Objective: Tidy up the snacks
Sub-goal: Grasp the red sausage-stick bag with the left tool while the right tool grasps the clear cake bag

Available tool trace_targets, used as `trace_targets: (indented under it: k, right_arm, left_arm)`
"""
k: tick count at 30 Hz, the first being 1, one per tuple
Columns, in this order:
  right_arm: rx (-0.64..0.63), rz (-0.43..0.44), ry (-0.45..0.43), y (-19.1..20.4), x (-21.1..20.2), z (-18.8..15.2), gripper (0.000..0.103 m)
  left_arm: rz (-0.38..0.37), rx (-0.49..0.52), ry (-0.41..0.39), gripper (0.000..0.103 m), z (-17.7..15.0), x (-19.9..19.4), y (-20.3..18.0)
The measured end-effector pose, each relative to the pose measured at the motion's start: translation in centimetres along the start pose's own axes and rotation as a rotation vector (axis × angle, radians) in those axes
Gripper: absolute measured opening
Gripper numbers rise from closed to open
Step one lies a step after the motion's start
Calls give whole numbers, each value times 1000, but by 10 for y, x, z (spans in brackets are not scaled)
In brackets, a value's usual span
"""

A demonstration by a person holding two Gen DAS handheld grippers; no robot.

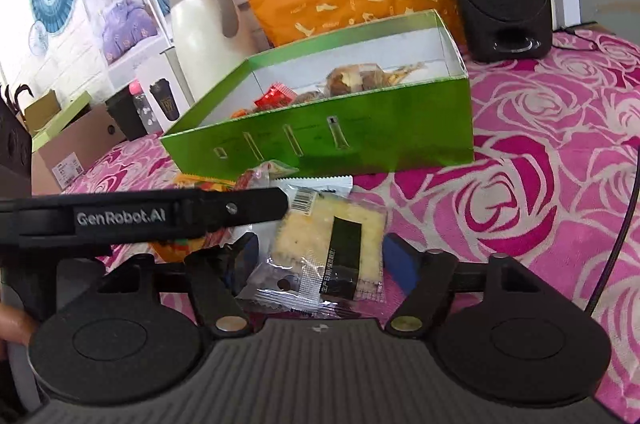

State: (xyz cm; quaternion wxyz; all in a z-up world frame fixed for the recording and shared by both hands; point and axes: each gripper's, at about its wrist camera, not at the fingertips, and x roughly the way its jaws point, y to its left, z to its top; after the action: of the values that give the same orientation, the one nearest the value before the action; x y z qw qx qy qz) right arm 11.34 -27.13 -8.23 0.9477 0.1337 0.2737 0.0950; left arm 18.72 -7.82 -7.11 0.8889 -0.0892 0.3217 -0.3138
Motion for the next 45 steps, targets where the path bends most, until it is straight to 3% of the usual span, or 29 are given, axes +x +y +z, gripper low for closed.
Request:
trace_targets:
  k: [2,3,12,17,20,24,25,26,27,28,30,33,39,45]
  right_arm:
    - [33,10,-4,-6,-3,1,98]
    - [51,14,-2,-8,-4,1,98]
    - [134,35,-46,-13,-30,-7,97]
    - [123,29,-125,-10,-50,-10,98]
    - [117,27,-162,-7,-56,-9,98]
    - [110,11,-171,-6,-60,-11,97]
    - [118,12,-171,-7,-62,-13,97]
    - [124,8,-171,-8,-62,-14,98]
    - [133,3,-171,-9,-64,-16,98]
    - [142,0,-170,-10,-64,-17,98]
    - [160,-4,-163,-13,-64,-19,98]
    - [176,-2,-154,-15,-63,-21,98]
    - [166,8,-158,-16,-67,-25,98]
    - [179,16,-161,-17,-70,-30,98]
  left_arm:
    - [10,-6,-10,42,0,-2,3]
    - [16,-14,-11,39,-1,-3,4]
    - [22,3,-24,35,-8,-14,2]
    - [12,-32,-92,31,-7,-41,1]
    - [20,-3,-126,31,-4,-57,-4]
    - [61,-10,-79,31,-5,-53,-1]
    - [71,-19,-61,31,-6,-49,0]
    - [72,-28,-34,39,-6,-43,0]
    - [65,-37,-6,51,-6,-37,-1]
    - [65,-42,17,69,-7,-31,-2]
    - [63,-3,50,68,-8,-17,-10]
    - [98,81,14,66,-17,-7,-23]
    - [41,-91,-36,45,-29,-20,-2]
    - [-80,-271,-53,43,-46,-47,23]
